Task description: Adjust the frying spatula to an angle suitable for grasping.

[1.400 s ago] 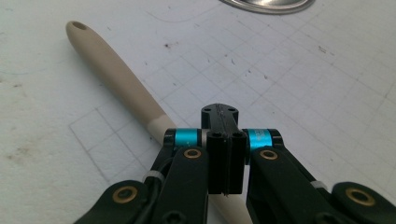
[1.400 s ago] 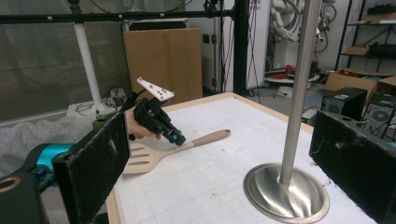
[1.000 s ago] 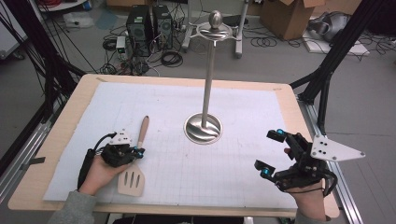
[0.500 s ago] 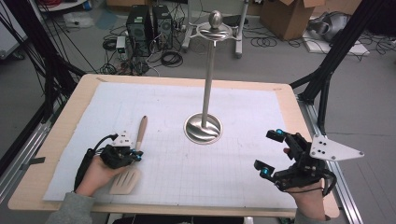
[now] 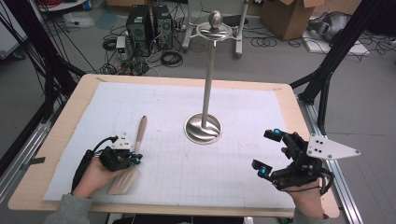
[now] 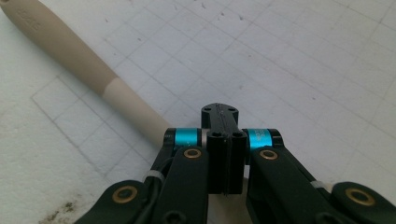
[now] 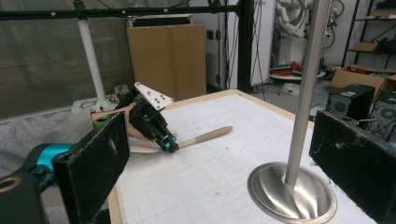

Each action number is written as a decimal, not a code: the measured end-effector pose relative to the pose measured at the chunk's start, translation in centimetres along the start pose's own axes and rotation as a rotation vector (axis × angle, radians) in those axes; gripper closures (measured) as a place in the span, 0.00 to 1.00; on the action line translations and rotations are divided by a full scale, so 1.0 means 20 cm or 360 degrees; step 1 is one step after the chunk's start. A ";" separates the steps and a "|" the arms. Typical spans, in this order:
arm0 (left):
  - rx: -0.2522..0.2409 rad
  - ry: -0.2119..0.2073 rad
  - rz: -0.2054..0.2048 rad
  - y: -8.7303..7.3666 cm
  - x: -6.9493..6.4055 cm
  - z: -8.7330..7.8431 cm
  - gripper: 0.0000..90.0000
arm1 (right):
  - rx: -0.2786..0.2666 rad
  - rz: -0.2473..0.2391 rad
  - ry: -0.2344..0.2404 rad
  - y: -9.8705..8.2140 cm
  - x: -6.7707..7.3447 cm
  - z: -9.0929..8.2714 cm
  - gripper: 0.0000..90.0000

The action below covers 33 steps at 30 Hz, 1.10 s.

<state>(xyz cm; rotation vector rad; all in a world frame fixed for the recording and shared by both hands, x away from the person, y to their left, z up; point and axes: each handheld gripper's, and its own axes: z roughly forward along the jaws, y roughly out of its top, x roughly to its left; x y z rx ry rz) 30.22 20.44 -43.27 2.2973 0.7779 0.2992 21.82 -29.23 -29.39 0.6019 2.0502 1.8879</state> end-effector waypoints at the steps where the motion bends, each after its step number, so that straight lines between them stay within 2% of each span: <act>1: 0.0007 0.0003 0.0008 0.00 0.00 0.00 1.00 | -0.0004 -0.0006 0.0004 0.00 0.00 0.00 0.05; 11: 0.0090 0.0057 0.0074 0.00 -0.04 -0.02 1.00 | 0.0013 -0.0001 0.0018 0.00 0.00 0.02 0.05; 22: 0.0115 0.0100 0.0110 0.00 -0.04 -0.05 1.00 | 0.0017 -0.0019 0.0038 0.00 -0.01 0.05 0.05; 28: 0.0136 0.0081 0.0096 -0.02 -0.04 -0.05 1.00 | 0.0028 -0.0013 0.0051 0.00 -0.01 0.06 0.05; 33: 0.0140 0.0095 0.0098 -0.02 -0.04 -0.06 1.00 | 0.0029 -0.0010 0.0055 0.00 -0.01 0.07 0.05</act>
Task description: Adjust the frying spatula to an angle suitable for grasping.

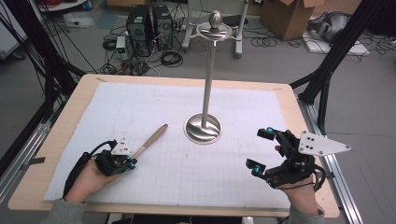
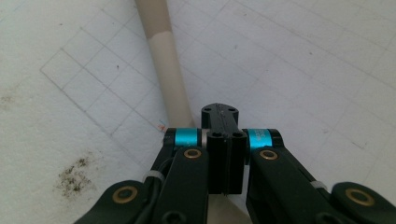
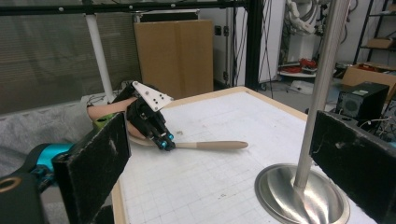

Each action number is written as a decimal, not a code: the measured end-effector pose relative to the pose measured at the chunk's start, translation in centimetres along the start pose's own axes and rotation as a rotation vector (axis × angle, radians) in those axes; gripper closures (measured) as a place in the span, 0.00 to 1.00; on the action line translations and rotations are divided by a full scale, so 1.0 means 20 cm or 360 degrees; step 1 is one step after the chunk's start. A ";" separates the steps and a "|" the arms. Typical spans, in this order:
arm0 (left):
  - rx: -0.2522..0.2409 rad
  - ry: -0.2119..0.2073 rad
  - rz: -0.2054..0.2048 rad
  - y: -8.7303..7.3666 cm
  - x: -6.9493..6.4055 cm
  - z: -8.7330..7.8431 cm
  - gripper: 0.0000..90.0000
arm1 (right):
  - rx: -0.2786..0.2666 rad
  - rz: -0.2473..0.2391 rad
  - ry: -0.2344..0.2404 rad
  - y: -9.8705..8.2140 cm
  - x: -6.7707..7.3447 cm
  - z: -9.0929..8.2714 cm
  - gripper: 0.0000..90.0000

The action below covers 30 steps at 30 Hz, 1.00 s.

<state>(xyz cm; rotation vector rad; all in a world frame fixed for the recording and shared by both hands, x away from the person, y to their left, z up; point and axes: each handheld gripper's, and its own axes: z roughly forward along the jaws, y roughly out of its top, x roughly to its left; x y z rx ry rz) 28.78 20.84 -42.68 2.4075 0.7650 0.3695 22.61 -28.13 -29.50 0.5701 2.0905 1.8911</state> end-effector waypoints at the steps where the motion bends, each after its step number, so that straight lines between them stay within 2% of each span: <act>1: 0.0002 -0.0003 -0.0002 0.00 0.00 0.00 1.00 | -0.0002 -0.0002 0.0003 0.00 0.00 0.00 0.05; 8: 0.0000 -0.0004 -0.0003 0.00 0.00 0.00 1.00 | 0.0007 0.0003 0.0015 0.00 0.00 0.02 0.05; 14: -0.0037 -0.0001 -0.0031 -0.01 0.02 -0.01 1.00 | 0.0015 -0.0009 0.0020 0.00 0.00 0.03 0.05; 19: -0.0146 -0.0015 -0.0090 0.00 0.03 -0.06 1.00 | 0.0011 -0.0006 0.0015 0.00 0.00 0.02 0.05; 24: -0.0204 0.0006 -0.0153 0.01 0.05 -0.09 1.00 | 0.0005 -0.0004 0.0006 0.00 0.00 0.01 0.05; 30: -0.0351 0.0024 -0.0297 0.02 0.09 -0.14 1.00 | 0.0010 -0.0003 -0.0001 0.00 0.00 -0.01 0.05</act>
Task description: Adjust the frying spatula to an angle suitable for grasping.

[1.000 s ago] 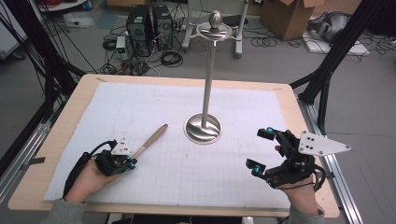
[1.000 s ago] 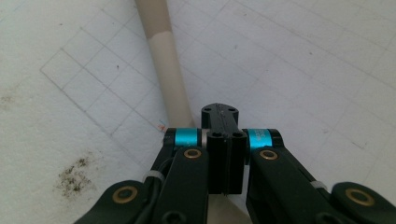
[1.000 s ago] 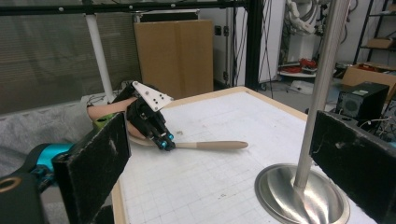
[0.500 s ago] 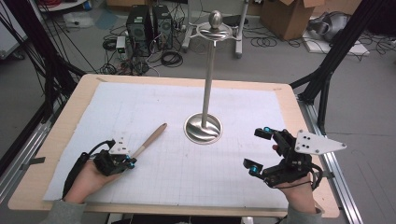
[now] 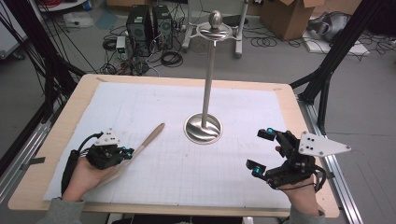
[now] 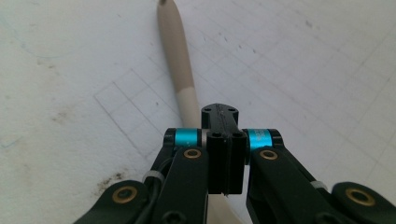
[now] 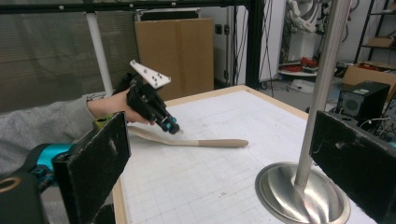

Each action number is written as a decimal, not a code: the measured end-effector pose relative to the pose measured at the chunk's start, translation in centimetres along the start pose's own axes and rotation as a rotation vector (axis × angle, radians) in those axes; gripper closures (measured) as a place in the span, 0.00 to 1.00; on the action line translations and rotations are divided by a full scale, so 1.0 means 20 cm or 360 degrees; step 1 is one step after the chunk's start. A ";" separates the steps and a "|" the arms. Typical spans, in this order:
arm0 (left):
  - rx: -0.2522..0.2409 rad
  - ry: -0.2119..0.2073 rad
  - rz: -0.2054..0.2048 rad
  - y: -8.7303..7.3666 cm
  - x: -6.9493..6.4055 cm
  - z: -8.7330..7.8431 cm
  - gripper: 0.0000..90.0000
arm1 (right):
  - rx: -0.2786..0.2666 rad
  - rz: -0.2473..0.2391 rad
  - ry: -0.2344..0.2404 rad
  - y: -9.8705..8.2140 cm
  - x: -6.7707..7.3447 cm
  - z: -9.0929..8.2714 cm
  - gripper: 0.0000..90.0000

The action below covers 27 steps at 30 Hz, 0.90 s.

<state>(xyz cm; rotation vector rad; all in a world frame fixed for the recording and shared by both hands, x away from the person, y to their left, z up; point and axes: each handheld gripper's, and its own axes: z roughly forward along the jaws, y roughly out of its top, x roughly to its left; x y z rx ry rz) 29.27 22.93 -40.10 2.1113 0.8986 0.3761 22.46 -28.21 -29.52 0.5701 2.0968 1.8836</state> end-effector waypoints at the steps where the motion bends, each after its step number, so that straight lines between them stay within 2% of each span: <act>1: -0.0030 0.0002 -0.0020 0.00 0.01 -0.01 1.00 | 0.0000 0.0000 -0.0005 0.00 0.00 0.00 0.05; 4: -0.0143 0.0002 -0.0092 0.01 0.03 -0.05 0.99 | 0.0011 0.0011 -0.0010 0.00 0.01 -0.01 0.05; 6: -0.0215 -0.0006 -0.0160 0.03 0.04 -0.06 0.85 | 0.0003 -0.0009 -0.0015 0.00 0.01 -0.01 0.05; 8: -0.0275 0.0025 -0.0191 0.04 0.05 -0.08 0.74 | 0.0009 0.0005 -0.0020 0.00 0.01 -0.02 0.05; 11: -0.0324 0.0039 -0.0179 0.06 0.06 -0.09 0.61 | 0.0009 0.0000 -0.0028 0.00 0.02 -0.03 0.05; 16: -0.0391 0.0076 -0.0114 0.08 0.08 -0.12 0.40 | 0.0010 0.0007 -0.0044 -0.01 0.02 -0.05 0.05; 20: -0.0424 0.0020 -0.0113 0.09 0.10 -0.14 0.25 | 0.0001 0.0010 -0.0060 -0.01 0.02 -0.07 0.05; 23: -0.0437 -0.0034 -0.0148 0.10 0.11 -0.14 0.14 | -0.0005 0.0007 -0.0071 0.00 0.02 -0.08 0.05; 25: -0.0447 -0.0039 -0.0168 0.11 0.11 -0.14 0.08 | 0.0000 0.0005 -0.0074 -0.01 0.02 -0.08 0.05; 27: -0.0452 -0.0041 -0.0167 0.11 0.11 -0.14 0.07 | 0.0005 0.0017 -0.0075 -0.01 0.02 -0.07 0.05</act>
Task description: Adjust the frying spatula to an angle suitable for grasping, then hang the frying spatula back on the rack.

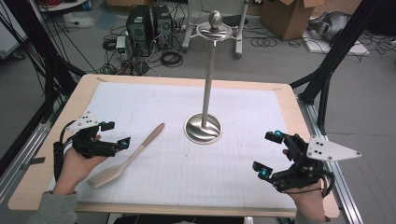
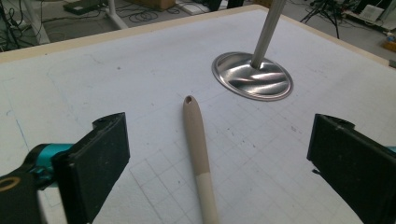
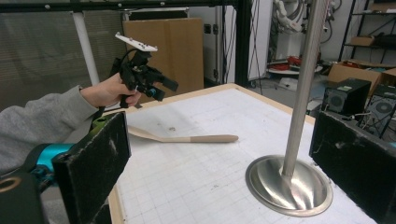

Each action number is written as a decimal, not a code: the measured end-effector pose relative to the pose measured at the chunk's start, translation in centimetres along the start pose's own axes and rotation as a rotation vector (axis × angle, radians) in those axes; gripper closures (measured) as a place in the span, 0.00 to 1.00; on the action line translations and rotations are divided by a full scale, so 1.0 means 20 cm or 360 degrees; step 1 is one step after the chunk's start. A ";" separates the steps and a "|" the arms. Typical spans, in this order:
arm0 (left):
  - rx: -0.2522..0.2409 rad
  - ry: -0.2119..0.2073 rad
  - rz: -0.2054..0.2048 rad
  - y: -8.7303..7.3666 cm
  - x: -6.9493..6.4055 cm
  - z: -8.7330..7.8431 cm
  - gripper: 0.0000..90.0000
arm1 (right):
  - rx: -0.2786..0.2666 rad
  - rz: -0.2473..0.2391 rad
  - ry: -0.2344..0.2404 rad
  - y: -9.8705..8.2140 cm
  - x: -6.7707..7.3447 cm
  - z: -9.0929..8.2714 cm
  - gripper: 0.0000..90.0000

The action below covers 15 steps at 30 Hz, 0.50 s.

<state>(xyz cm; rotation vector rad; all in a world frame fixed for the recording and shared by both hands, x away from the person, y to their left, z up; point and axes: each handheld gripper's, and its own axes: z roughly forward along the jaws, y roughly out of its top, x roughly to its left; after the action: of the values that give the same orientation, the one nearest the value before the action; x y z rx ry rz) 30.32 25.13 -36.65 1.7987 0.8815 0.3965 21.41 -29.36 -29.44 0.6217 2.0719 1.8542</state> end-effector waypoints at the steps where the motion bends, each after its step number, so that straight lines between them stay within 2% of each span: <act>1: 0.0003 0.0005 0.0003 0.00 0.00 0.00 0.07 | 0.0001 -0.0011 -0.0001 0.00 0.00 0.00 0.05; 5: -0.0004 -0.0020 -0.0013 -0.01 0.00 0.01 0.07 | 0.0008 -0.0016 0.0004 0.00 0.00 0.01 0.05; 8: 0.0019 -0.0004 -0.0008 -0.02 0.00 0.01 0.07 | 0.0005 -0.0019 0.0008 0.00 0.00 0.01 0.05; 15: 0.0042 -0.0016 -0.0031 -0.05 0.01 0.04 0.07 | 0.0007 -0.0002 0.0011 0.00 0.00 0.01 0.05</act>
<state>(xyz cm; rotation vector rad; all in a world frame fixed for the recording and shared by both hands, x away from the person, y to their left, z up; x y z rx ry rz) 30.60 24.99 -37.81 1.8134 0.9006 0.3643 21.47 -29.22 -29.47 0.6153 2.0806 1.8544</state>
